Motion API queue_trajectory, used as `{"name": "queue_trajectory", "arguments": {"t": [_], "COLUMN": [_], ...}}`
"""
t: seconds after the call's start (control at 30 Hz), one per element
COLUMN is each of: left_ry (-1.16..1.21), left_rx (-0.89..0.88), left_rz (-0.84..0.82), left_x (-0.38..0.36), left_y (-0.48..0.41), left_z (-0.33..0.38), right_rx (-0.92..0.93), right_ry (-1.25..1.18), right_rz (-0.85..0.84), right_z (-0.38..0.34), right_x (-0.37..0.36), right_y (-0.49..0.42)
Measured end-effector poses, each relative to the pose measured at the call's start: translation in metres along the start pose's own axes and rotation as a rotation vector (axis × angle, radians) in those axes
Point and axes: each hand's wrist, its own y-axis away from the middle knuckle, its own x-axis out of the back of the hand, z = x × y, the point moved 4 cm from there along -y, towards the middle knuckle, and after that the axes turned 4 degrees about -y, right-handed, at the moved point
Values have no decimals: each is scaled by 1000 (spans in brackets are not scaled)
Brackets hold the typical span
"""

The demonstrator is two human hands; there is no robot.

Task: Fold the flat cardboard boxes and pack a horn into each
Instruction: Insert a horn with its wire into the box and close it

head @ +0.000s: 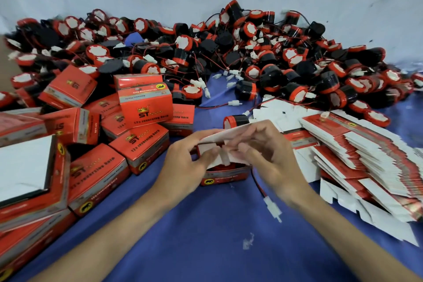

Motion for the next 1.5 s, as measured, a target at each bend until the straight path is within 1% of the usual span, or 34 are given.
{"name": "queue_trajectory", "arguments": {"t": [0.1, 0.17, 0.23, 0.3, 0.37, 0.4, 0.47, 0.5, 0.6, 0.67, 0.8, 0.9, 1.0, 1.13, 1.2, 1.27, 1.33, 1.37, 1.4, 1.43, 1.47, 1.5], "left_ry": [-115, -215, -280, -321, -394, -420, -416, -396, -363, -368, -472, -596, -693, -814, -832, -816, -790, -781, -777, -783, -802, -829], "left_rx": [-130, -204, -251, -261, -284, -298, -303, -297, -289, -326, -429, -525, -608, -731, -726, -685, -631, -619, -628, -663, -722, -791], "left_rz": [24, 36, 1, -122, -221, -228, -209, -203, -219, -211, -230, -248, -196, -118, -115, -137, -200, -226, -235, -215, -160, -66], "left_x": [2, 5, 8, 8, 9, 9, 10, 11, 12, 13, 13, 13, 12, 4, 2, 2, 3, 4, 4, 5, 6, 10], "left_y": [0, -1, -1, 1, 5, 5, 3, 2, -1, -2, -1, 4, 9, 17, 19, 18, 15, 13, 12, 12, 13, 14], "left_z": [3, 4, 3, 1, -1, -1, 0, 0, 0, 1, 2, 2, 4, 7, 5, 1, -2, -2, 0, 3, 9, 15], "right_rx": [-144, -207, -197, -175, -170, -158, -83, -45, -45, -9, 249, 394, 513, 573, 560, 522, 471, 455, 453, 458, 433, 334], "right_ry": [-196, -204, -53, 98, 185, 224, 320, 353, 355, 397, 563, 711, 804, 868, 877, 867, 839, 856, 909, 993, 1101, 1217], "right_rz": [68, 96, 38, -54, -84, -76, -64, -88, -253, -273, -212, -242, -296, -302, -299, -297, -277, -238, -161, -50, 78, 199], "right_z": [9, 10, 10, 12, 13, 14, 12, 11, 13, 14, 10, 9, 6, 4, 4, 4, 1, -1, -4, -7, -7, -4], "right_x": [-4, -1, 3, 4, 5, 5, 5, 6, 10, 13, 7, 9, 7, 7, 7, 5, 7, 12, 21, 34, 50, 68], "right_y": [1, -3, -5, -3, -1, 0, 0, 1, 2, 1, 3, 5, 7, 10, 11, 10, 7, 3, -1, -6, -10, -14]}}
